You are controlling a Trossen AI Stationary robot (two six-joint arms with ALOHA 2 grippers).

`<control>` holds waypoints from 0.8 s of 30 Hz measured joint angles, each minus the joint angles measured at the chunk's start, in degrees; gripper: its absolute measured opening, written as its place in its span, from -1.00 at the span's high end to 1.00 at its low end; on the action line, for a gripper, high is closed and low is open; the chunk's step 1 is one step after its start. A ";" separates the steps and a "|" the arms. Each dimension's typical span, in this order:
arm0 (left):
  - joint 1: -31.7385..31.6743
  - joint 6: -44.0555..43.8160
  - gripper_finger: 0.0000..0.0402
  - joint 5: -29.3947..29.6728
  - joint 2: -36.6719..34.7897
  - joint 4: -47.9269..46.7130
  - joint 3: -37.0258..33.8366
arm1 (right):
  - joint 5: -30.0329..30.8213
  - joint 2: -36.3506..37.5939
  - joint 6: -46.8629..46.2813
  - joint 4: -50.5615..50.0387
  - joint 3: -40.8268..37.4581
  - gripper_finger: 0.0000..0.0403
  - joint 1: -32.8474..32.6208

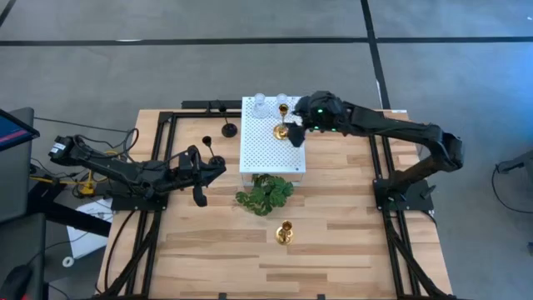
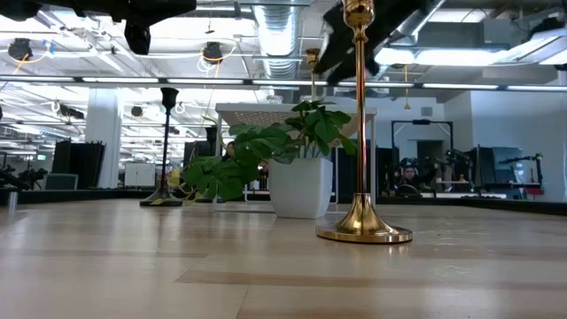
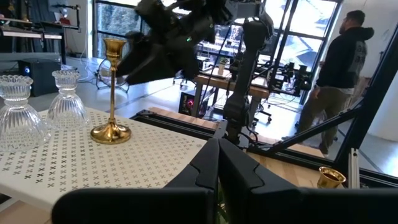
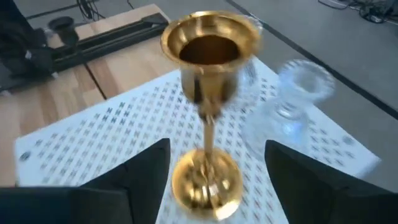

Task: Pick & Place candle stick holders
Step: Align the gold candle holder with the other gold candle holder on the shelf

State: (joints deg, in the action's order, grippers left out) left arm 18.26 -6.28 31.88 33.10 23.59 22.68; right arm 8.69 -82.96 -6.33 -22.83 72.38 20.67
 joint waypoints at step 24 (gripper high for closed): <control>-0.02 3.04 0.96 5.86 -0.11 -0.23 0.00 | 3.40 24.13 -2.13 -24.88 -0.87 0.94 -0.07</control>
State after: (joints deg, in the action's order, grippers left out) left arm 18.24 -3.25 37.74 32.99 23.35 22.68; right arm 12.08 -58.83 -8.47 -47.72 71.50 20.60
